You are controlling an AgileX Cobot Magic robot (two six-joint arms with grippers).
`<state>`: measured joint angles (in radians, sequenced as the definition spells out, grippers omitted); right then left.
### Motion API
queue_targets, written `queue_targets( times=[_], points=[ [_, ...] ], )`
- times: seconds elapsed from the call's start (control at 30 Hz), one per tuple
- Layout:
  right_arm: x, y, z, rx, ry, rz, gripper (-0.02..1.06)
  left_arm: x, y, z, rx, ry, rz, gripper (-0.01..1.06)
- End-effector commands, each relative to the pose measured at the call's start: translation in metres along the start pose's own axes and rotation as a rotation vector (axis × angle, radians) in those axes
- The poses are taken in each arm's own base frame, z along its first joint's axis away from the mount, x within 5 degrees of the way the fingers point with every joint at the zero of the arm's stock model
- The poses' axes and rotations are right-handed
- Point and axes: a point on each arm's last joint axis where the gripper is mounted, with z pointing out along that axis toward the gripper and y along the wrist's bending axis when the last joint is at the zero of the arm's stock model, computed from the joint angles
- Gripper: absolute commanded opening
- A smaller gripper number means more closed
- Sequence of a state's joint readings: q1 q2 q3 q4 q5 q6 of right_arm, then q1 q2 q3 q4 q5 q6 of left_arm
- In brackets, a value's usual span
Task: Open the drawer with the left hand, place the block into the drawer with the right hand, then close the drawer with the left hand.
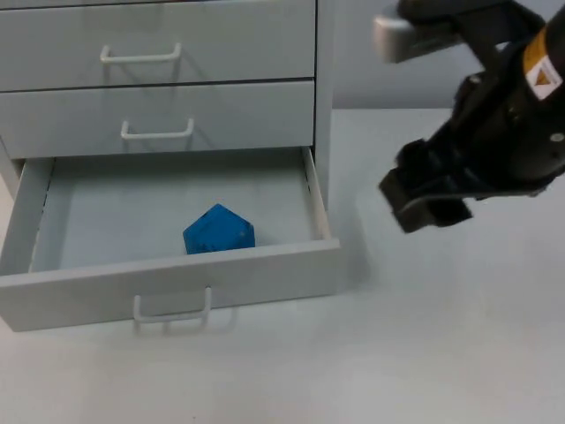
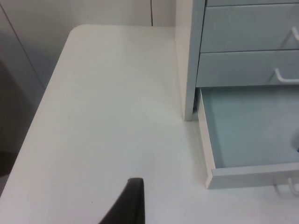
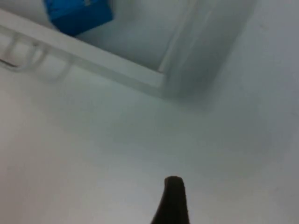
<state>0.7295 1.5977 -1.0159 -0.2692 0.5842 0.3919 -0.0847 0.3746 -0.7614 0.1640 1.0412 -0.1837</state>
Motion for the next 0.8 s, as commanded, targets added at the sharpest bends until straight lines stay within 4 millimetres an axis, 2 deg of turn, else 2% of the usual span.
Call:
queue_targets(
  times=[0.0,0.1,0.13,0.17,0.2,0.3,0.33,0.5,0.53,0.67,0.7,0.77],
  points=[
    [0.003,-0.02,0.001,0.01,0.028,0.037,0.64,0.0,0.001,-0.001,-0.011,-0.012,-0.001,1.05],
    [0.007,-0.048,0.005,-0.029,0.073,0.12,0.64,0.0,0.001,-0.001,-0.015,-0.013,0.003,1.05],
    [0.01,-0.065,0.007,-0.042,0.087,0.168,0.64,0.0,0.001,-0.001,-0.015,-0.013,0.012,1.05],
    [0.01,-0.065,0.007,-0.042,0.087,0.168,0.64,0.0,0.001,-0.001,-0.015,-0.013,0.012,1.05],
    [0.012,-0.074,0.007,-0.049,0.09,0.198,0.64,0.0,0.001,-0.001,-0.009,-0.012,0.029,1.05],
    [0.024,-0.112,0.01,-0.016,0.11,0.3,0.64,0.0,0.001,-0.001,-0.01,-0.008,0.051,1.05],
    [0.024,-0.112,0.01,-0.016,0.11,0.3,0.64,0.0,0.001,-0.001,-0.01,-0.008,0.051,1.05],
    [0.063,-0.167,0.01,0.051,0.206,0.465,0.64,0.0,0.001,-0.001,-0.007,-0.005,0.053,1.05],
    [0.063,-0.167,0.01,0.051,0.206,0.465,0.64,0.0,0.001,-0.001,-0.007,-0.005,0.053,1.05],
    [0.092,-0.193,0.004,0.084,0.248,0.56,0.64,0.0,0.0,-0.001,-0.004,-0.004,0.055,1.05],
    [0.092,-0.193,0.004,0.084,0.248,0.56,0.64,0.0,0.0,-0.001,-0.004,-0.004,0.055,1.05],
    [0.095,-0.199,-0.008,0.094,0.209,0.593,0.64,0.001,-0.001,-0.001,0.009,-0.003,0.06,1.05]
  ],
)
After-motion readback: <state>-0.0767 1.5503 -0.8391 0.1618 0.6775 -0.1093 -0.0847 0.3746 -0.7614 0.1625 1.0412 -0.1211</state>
